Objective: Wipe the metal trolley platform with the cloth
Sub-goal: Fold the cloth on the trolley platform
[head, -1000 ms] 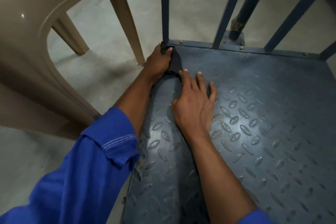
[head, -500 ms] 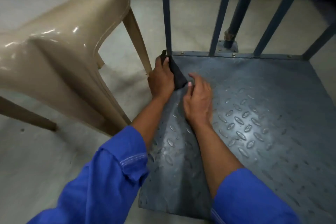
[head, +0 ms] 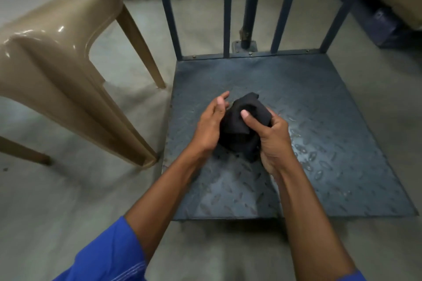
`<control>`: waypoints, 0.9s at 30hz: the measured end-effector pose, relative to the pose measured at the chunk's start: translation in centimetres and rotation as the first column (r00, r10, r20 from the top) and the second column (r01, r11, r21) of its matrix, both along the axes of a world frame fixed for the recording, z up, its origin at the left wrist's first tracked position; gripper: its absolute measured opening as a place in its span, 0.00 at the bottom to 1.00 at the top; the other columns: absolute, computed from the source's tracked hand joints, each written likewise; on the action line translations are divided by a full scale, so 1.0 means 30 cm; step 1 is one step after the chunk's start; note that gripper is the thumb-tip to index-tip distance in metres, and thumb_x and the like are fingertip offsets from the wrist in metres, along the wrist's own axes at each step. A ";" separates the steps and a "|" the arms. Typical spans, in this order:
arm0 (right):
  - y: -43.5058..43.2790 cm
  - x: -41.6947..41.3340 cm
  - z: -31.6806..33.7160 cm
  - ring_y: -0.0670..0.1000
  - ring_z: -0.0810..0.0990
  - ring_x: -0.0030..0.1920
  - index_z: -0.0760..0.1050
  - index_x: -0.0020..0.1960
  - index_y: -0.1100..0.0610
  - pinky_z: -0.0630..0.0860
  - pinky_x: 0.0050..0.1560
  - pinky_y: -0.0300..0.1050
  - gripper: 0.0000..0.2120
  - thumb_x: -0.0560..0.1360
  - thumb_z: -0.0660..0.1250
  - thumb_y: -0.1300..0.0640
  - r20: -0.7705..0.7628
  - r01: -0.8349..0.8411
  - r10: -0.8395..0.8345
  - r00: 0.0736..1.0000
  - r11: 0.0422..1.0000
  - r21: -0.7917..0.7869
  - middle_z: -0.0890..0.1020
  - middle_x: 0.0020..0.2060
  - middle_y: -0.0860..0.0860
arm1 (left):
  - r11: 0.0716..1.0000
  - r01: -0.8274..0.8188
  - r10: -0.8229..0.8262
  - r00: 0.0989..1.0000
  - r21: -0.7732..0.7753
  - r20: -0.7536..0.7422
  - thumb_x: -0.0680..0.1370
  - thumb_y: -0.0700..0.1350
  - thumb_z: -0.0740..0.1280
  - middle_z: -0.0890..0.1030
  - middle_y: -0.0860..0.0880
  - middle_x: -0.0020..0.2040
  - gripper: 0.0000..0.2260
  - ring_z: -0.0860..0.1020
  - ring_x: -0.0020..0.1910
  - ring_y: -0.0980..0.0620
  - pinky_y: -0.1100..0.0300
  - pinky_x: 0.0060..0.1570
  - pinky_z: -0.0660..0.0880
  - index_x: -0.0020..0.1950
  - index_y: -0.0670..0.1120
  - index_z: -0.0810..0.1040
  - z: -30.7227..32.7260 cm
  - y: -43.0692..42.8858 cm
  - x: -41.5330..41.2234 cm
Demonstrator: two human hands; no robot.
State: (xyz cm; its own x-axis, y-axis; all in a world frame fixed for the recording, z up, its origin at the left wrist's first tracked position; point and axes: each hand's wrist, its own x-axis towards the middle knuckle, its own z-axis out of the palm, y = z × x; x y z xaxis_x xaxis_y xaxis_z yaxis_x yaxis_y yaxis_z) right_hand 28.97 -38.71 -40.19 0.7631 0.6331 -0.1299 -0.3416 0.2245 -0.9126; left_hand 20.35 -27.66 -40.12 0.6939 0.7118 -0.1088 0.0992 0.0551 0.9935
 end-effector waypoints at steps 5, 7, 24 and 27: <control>-0.036 0.017 0.033 0.62 0.80 0.66 0.72 0.73 0.67 0.79 0.65 0.58 0.21 0.81 0.67 0.63 -0.231 0.018 0.049 0.972 0.960 0.280 0.80 0.67 0.64 | 0.896 -0.013 0.017 1.000 -0.444 0.004 0.82 0.62 0.65 0.86 0.42 0.54 0.27 0.84 0.55 0.44 0.51 0.53 0.83 0.69 0.41 0.78 0.018 0.030 -0.059; -0.051 0.021 0.043 0.63 0.77 0.70 0.69 0.76 0.65 0.78 0.66 0.60 0.22 0.83 0.64 0.61 -0.263 -0.026 0.130 0.956 0.931 0.365 0.76 0.71 0.64 | 0.772 0.137 -0.144 0.989 -0.621 0.039 0.76 0.70 0.67 0.83 0.35 0.63 0.38 0.82 0.63 0.36 0.40 0.62 0.80 0.71 0.39 0.77 0.047 0.030 -0.090; -0.182 0.047 -0.012 0.52 0.87 0.47 0.80 0.58 0.41 0.84 0.44 0.52 0.16 0.73 0.80 0.52 0.314 -0.005 0.180 0.932 0.874 -0.486 0.87 0.44 0.50 | 0.957 -0.070 0.030 0.989 -0.283 -0.143 0.77 0.41 0.76 0.86 0.43 0.55 0.19 0.85 0.51 0.49 0.59 0.47 0.82 0.67 0.39 0.80 0.000 0.049 -0.070; -0.196 0.022 -0.025 0.55 0.86 0.52 0.80 0.56 0.42 0.86 0.41 0.56 0.20 0.71 0.81 0.58 0.192 -0.155 0.303 0.933 0.823 -0.546 0.83 0.52 0.53 | 0.982 -0.101 0.061 0.969 -0.160 -0.238 0.73 0.34 0.79 0.84 0.40 0.53 0.26 0.83 0.51 0.46 0.54 0.55 0.82 0.70 0.43 0.77 -0.014 0.086 -0.066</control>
State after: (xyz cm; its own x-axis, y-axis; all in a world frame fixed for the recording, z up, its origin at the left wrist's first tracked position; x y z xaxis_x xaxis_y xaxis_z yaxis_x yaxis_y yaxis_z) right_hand 29.62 -44.60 -40.94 0.6561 0.6902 -0.3051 -0.0582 -0.3569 -0.9323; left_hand 18.38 -25.07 -40.53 0.5766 0.7215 -0.3833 0.3130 0.2383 0.9194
